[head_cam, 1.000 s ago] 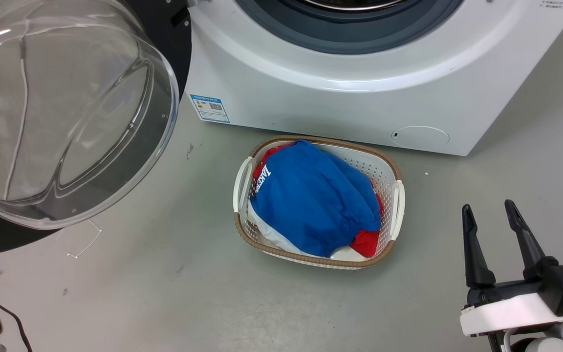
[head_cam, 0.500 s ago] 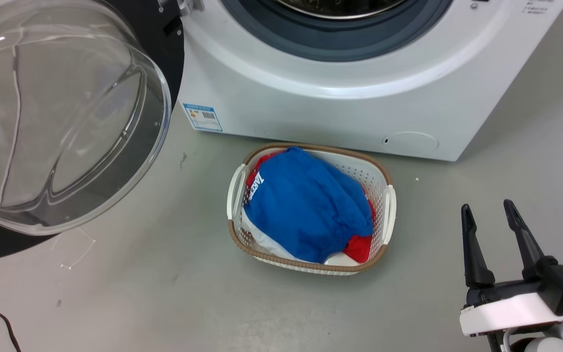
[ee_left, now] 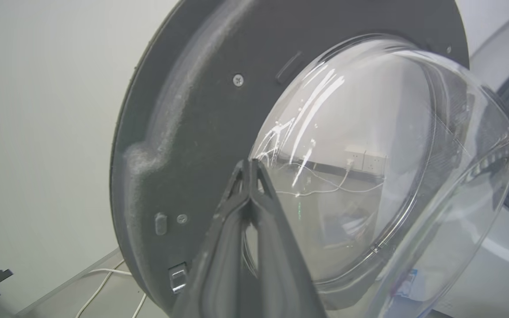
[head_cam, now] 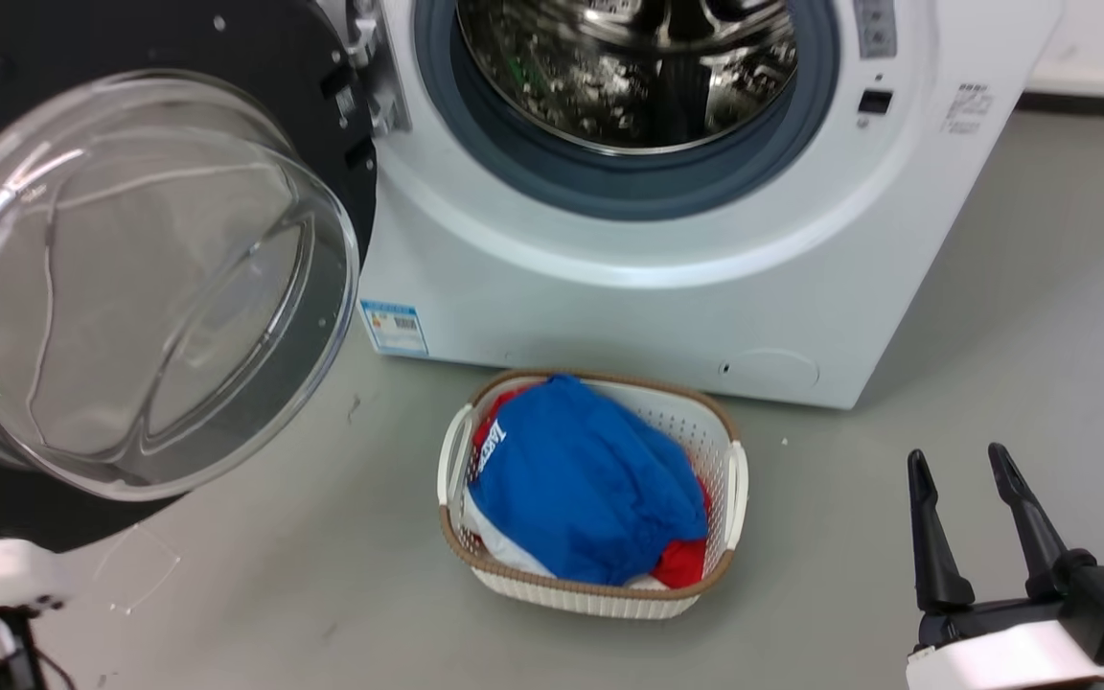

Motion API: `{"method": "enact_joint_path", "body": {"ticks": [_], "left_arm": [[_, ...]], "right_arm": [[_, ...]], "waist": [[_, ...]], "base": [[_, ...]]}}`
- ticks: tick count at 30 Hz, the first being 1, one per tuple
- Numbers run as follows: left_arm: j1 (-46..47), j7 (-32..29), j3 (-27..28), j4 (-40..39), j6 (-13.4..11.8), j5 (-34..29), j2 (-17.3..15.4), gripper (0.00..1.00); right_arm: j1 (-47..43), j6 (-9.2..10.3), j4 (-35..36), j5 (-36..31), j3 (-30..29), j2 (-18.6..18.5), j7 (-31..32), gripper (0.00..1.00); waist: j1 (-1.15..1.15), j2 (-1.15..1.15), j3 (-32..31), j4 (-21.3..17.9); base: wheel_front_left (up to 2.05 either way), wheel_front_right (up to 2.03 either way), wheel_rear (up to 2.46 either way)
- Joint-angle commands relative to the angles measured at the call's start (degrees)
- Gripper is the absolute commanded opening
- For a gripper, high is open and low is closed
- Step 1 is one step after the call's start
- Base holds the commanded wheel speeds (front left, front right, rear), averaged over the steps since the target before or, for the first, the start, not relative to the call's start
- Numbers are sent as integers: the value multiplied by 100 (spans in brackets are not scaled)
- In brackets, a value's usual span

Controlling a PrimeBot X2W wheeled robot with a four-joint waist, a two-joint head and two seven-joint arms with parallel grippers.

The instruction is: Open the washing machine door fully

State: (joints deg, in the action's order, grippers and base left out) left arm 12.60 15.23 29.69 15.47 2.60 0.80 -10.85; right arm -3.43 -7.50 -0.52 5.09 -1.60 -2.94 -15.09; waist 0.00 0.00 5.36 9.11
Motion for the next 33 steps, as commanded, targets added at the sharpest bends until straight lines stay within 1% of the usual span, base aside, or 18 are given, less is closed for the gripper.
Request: {"method": "enact_joint_path", "body": {"ticks": [1,4,8,14,19,25,26,27,28,33], "left_arm": [[-102,-15,-85,-131,26,-49,81,0],[-247,-15,-237,-494,56,-34,299,0],[-551,-15,-502,-965,141,-113,455,0],[-1016,-15,-1047,-1544,178,-201,665,0],[-1233,-15,-1618,-1670,153,-190,744,0],[-1378,-15,-2264,-1635,62,-168,788,0],[-1382,-15,-2343,-1631,23,-141,787,20],[-1388,-15,-2425,-1632,-1,-90,783,66],[-1418,-15,-2507,-1636,-30,-70,788,100],[-1524,-15,-2812,-1551,-110,27,792,100]], "right_arm": [[-61,1,38,25,-12,13,-11,100],[-124,1,134,27,-7,12,-10,100],[-231,1,224,64,-29,13,-10,100],[-370,1,302,74,-55,12,-10,100],[-445,1,367,70,-146,13,-10,100],[-506,1,462,64,-219,13,-10,100],[-509,1,474,66,-220,13,-10,100],[-505,1,483,70,-225,13,-10,100],[-504,1,499,77,-228,12,-10,100],[-553,1,530,100,-228,13,-10,100]], "waist": [[0,0,-175,-63],[0,0,-308,-128],[0,0,-491,-224],[0,0,-639,-401],[0,0,-692,-507],[0,0,-693,-651],[0,0,-691,-676],[0,0,-688,-696],[0,0,-685,-720],[0,0,-664,-815]], "base": [[0,0,0],[0,0,0],[0,0,0],[0,0,0],[0,0,0],[0,0,0],[0,0,0],[0,0,0],[0,0,0],[0,0,0]]}}
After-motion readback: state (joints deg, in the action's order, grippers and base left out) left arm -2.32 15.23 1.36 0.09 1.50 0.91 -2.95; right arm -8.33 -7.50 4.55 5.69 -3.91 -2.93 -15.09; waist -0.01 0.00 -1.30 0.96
